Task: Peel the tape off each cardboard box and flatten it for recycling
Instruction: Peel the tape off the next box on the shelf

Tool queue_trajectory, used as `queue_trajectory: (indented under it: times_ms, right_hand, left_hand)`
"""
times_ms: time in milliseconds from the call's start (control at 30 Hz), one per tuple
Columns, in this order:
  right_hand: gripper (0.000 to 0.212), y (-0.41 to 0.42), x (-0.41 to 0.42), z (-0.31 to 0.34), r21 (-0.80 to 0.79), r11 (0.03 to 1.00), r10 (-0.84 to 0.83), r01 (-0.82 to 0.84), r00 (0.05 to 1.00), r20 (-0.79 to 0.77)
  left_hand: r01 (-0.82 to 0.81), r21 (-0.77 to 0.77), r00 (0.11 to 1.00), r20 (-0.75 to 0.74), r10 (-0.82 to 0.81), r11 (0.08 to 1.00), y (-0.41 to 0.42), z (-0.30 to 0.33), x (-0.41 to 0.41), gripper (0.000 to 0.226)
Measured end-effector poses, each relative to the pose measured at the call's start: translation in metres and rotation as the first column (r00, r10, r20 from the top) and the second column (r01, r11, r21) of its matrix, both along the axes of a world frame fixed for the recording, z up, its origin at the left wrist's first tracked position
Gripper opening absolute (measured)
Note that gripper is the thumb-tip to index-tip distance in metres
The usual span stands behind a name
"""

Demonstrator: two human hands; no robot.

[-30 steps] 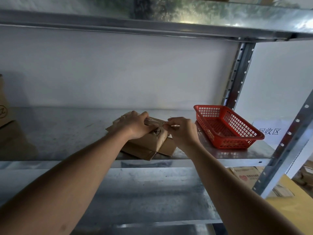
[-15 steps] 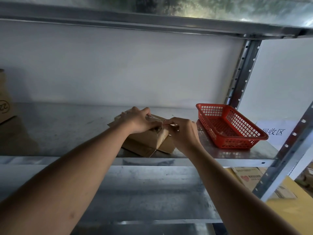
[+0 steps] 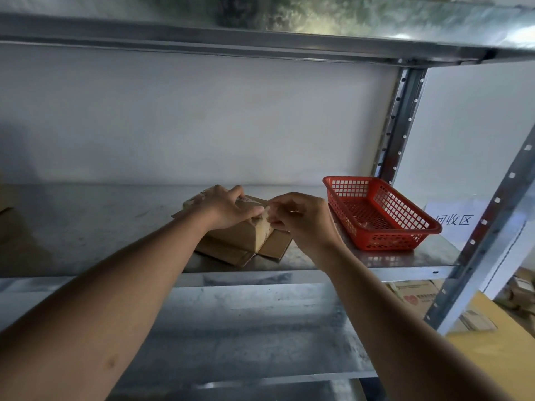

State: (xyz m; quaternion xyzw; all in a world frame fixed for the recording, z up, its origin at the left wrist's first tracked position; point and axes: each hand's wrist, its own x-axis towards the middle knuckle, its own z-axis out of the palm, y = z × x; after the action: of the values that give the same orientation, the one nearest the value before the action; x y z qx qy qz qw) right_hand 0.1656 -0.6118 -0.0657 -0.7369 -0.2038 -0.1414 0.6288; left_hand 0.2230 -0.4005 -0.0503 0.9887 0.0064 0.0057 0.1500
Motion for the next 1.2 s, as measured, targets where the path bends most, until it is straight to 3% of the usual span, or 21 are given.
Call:
queue_trajectory:
  times_ms: [100, 200, 267, 433, 533, 633, 767, 833, 967, 1100, 1200]
  right_hand:
    - [0.019, 0.011, 0.002, -0.004, 0.327, 0.942, 0.149, -0.071, 0.964, -0.220]
    - [0.041, 0.020, 0.005, -0.008, 0.500, 0.864, 0.274, -0.062, 0.890, -0.364]
    - [0.029, 0.022, 0.007, -0.010, 0.403, 0.915, 0.180, -0.018, 0.912, -0.368]
    - [0.012, 0.023, 0.010, -0.014, -0.008, 0.999, -0.052, 0.052, 0.965, -0.257]
    - [0.011, 0.023, 0.012, -0.015, -0.247, 0.956, -0.181, 0.161, 0.982, -0.061]
    - [0.011, 0.022, 0.015, -0.012, -0.387, 0.881, -0.238, 0.272, 0.962, 0.135]
    - [0.008, 0.021, 0.015, -0.012, -0.535, 0.790, -0.098, 0.299, 0.924, 0.371]
    - [0.011, 0.022, 0.012, -0.015, -0.585, 0.773, 0.006, 0.245, 0.919, 0.394]
    - [0.016, 0.023, 0.012, -0.015, -0.619, 0.754, 0.057, 0.221, 0.916, 0.396]
    - [0.017, 0.023, 0.011, -0.016, -0.528, 0.805, 0.036, 0.272, 0.865, 0.501]
    - [0.016, 0.020, 0.009, -0.024, -0.417, 0.875, -0.023, 0.246, 0.882, 0.471]
  left_hand:
    - [0.051, 0.001, 0.999, 0.020, -0.051, 0.999, 0.009, -0.005, 0.002, 0.069]
    - [0.067, 0.013, 0.997, 0.024, -0.068, 0.998, 0.014, -0.007, 0.002, 0.065]
    - [0.056, 0.012, 0.998, 0.023, -0.056, 0.998, 0.013, -0.009, 0.001, 0.065]
    - [0.045, -0.014, 0.998, 0.041, -0.045, 0.999, 0.011, -0.011, 0.000, 0.061]
    - [0.043, -0.025, 0.998, 0.046, -0.041, 0.999, 0.010, -0.013, 0.000, 0.062]
    - [0.041, -0.019, 0.998, 0.044, -0.040, 0.999, 0.010, -0.013, 0.001, 0.062]
    - [0.043, -0.009, 0.998, 0.039, -0.042, 0.999, 0.010, -0.011, 0.002, 0.063]
    - [0.055, 0.006, 0.998, 0.037, -0.055, 0.998, 0.011, -0.012, 0.003, 0.064]
    - [0.059, -0.002, 0.998, 0.031, -0.059, 0.998, 0.012, -0.012, 0.004, 0.071]
    - [0.039, -0.040, 0.998, 0.054, -0.037, 0.998, 0.012, -0.014, 0.003, 0.082]
    - [0.047, -0.049, 0.997, 0.057, -0.044, 0.998, 0.013, -0.016, 0.004, 0.081]
